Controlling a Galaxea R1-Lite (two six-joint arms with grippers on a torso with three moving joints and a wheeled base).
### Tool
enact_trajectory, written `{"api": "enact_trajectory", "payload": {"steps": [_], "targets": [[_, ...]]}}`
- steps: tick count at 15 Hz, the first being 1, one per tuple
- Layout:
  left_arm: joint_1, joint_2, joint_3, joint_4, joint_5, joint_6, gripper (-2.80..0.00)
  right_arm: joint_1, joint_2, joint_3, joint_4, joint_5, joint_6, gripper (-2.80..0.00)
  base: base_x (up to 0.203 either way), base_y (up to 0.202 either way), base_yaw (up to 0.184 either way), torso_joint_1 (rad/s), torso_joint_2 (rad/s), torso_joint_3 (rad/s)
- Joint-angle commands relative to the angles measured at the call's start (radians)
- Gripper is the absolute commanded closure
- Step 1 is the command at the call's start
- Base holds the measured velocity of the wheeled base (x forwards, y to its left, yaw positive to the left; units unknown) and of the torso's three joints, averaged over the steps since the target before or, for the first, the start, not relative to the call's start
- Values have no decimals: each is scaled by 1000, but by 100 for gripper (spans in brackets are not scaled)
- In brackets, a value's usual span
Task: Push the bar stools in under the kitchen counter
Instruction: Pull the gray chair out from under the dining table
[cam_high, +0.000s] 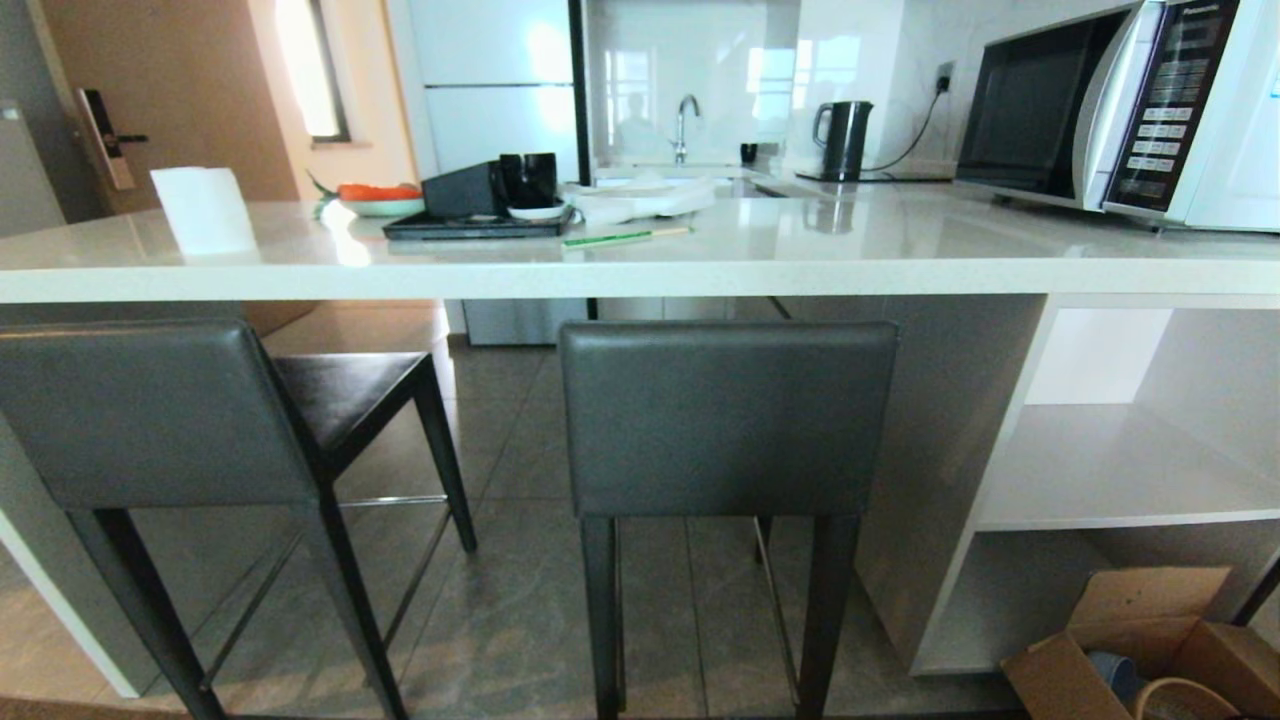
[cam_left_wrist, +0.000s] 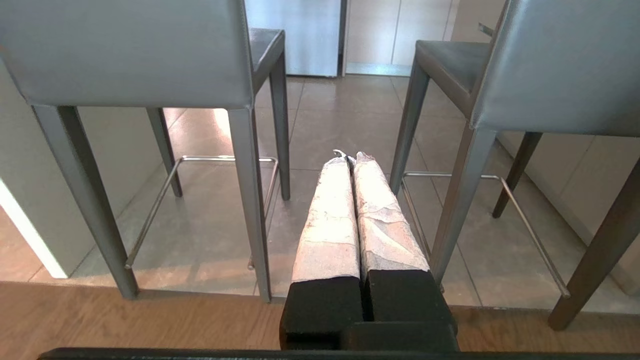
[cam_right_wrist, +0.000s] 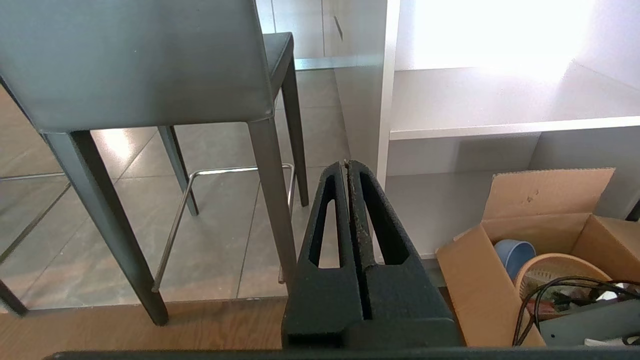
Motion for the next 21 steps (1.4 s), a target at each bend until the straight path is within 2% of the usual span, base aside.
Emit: {"api": "enact_trajectory", "payload": {"steps": [1, 3, 17, 21], "targets": [[0, 0, 9, -1, 0, -1, 0, 1, 1, 8, 0, 0, 0, 0, 0, 0, 0, 0, 0, 0], [0, 0, 9, 0, 0, -2, 0, 0, 1, 8, 0, 0, 0, 0, 73, 0, 0, -5, 0, 5], [0, 0, 9, -1, 0, -1, 0, 0, 1, 8, 0, 0, 0, 0, 189, 0, 0, 3, 2, 3], [0, 0, 9, -1, 0, -1, 0, 0, 1, 8, 0, 0, 0, 0, 0, 0, 0, 0, 0, 0]]}}
